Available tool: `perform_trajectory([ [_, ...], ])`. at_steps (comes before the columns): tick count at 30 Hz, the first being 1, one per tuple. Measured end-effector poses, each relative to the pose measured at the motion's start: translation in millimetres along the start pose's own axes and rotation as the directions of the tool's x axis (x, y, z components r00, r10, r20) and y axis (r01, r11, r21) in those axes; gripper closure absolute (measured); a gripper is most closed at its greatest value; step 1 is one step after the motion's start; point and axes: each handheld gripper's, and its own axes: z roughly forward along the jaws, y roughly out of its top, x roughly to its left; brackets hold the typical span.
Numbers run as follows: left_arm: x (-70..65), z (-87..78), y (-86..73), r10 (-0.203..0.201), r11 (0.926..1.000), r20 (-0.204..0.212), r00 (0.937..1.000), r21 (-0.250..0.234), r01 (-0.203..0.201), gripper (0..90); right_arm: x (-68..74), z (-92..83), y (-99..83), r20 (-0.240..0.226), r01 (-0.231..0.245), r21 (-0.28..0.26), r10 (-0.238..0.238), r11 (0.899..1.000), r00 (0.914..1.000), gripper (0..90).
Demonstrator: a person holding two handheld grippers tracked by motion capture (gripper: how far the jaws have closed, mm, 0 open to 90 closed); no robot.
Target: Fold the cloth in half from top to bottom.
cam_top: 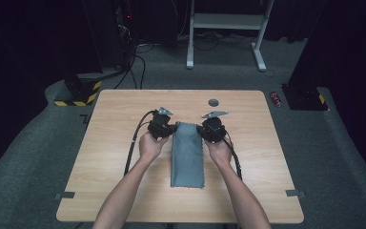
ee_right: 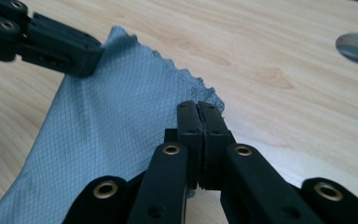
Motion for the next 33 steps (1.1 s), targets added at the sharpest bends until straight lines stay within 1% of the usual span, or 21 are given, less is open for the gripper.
perform_trajectory([
  [1,0.7,-0.7,3.2,0.008,1.0000,-0.010,0.9999,0.004,-0.008,89.4,0.3,-0.5,3.0,0.004,0.003,-0.002,-0.003,1.000,1.0000,89.0],
  [2,1.4,-1.8,6.0,0.015,0.9999,-0.022,0.9996,-0.004,-0.015,89.3,0.0,-1.2,5.8,0.006,0.009,-0.014,-0.009,1.000,0.9999,89.0],
  [3,2.0,-3.0,8.7,0.011,0.9999,-0.024,0.9996,-0.006,-0.011,89.4,-0.2,-1.9,9.0,0.006,0.006,-0.014,-0.006,1.000,1.0000,89.0],
  [4,2.4,-4.2,10.6,0.015,0.9998,-0.029,0.9995,-0.010,-0.016,89.4,-0.4,-2.3,11.7,0.010,0.010,-0.023,-0.010,1.000,0.9999,89.0],
  [7,0.4,-7.7,9.2,0.020,0.9996,-0.024,0.9995,-0.020,-0.020,89.3,-0.6,-4.6,14.0,0.008,0.003,-0.035,-0.003,0.999,1.0000,89.0],
  [9,-0.4,-8.1,5.7,0.031,0.9993,-0.021,0.9993,-0.021,-0.032,89.4,0.2,-4.5,11.0,0.005,0.019,-0.034,-0.019,0.999,0.9998,89.0],
  [11,-0.8,-6.4,1.7,0.030,0.9995,-0.017,0.9994,-0.011,-0.030,89.4,2.4,-3.4,6.7,0.004,0.038,-0.030,-0.038,0.999,0.9993,89.0],
  [12,-0.7,-5.8,0.3,0.033,0.9994,-0.019,0.9993,-0.009,-0.033,89.3,3.0,-3.0,5.3,0.001,0.035,-0.030,-0.035,0.999,0.9994,89.0],
  [15,-1.6,-5.0,-4.8,0.031,0.9995,-0.014,0.9994,-0.008,-0.032,89.3,4.0,-0.5,0.2,-0.005,0.048,-0.028,-0.048,0.998,0.9988,89.0],
  [16,-1.5,-5.4,-6.0,0.034,0.9994,-0.012,0.9994,-0.009,-0.034,89.3,4.8,-0.6,-1.3,-0.006,0.048,-0.029,-0.048,0.998,0.9988,89.0],
  [17,-2.1,-6.0,-7.5,0.025,0.9996,-0.007,0.9997,-0.013,-0.025,89.3,5.1,-1.2,-2.6,-0.011,0.047,-0.029,-0.048,0.998,0.9988,89.0],
  [18,-2.3,-6.9,-8.9,0.025,0.9996,-0.002,0.9997,-0.015,-0.025,89.3,4.8,-1.9,-3.9,-0.015,0.052,-0.034,-0.053,0.998,0.9985,89.0],
  [19,-3.0,-7.4,-9.8,0.022,0.9996,0.003,0.9997,-0.016,-0.022,89.3,5.4,-3.6,-5.4,-0.021,0.047,-0.038,-0.048,0.998,0.9986,89.0],
  [22,-6.1,-9.3,-12.6,0.025,0.9994,0.015,0.9996,-0.023,-0.025,89.3,5.2,-6.4,-8.2,-0.027,0.048,-0.045,-0.050,0.998,0.9984,89.0],
  [24,-7.3,-10.6,-14.0,0.035,0.9990,0.016,0.9992,-0.027,-0.035,89.3,5.1,-8.0,-10.0,-0.031,0.047,-0.042,-0.048,0.998,0.9983,89.0],
  [31,-11.9,-14.2,-20.6,0.026,0.9992,0.024,0.9994,-0.032,-0.025,89.1,6.4,-13.0,-15.4,-0.051,0.049,-0.058,-0.052,0.997,0.9973,88.9],
  [32,-12.4,-14.8,-21.5,0.033,0.9990,0.023,0.9992,-0.032,-0.033,89.1,7.1,-13.7,-16.1,-0.053,0.049,-0.058,-0.052,0.997,0.9972,88.9],
  [33,-13.3,-15.2,-22.4,0.031,0.9990,0.027,0.9992,-0.032,-0.030,89.1,7.6,-14.6,-16.9,-0.055,0.048,-0.059,-0.051,0.997,0.9972,88.9],
])
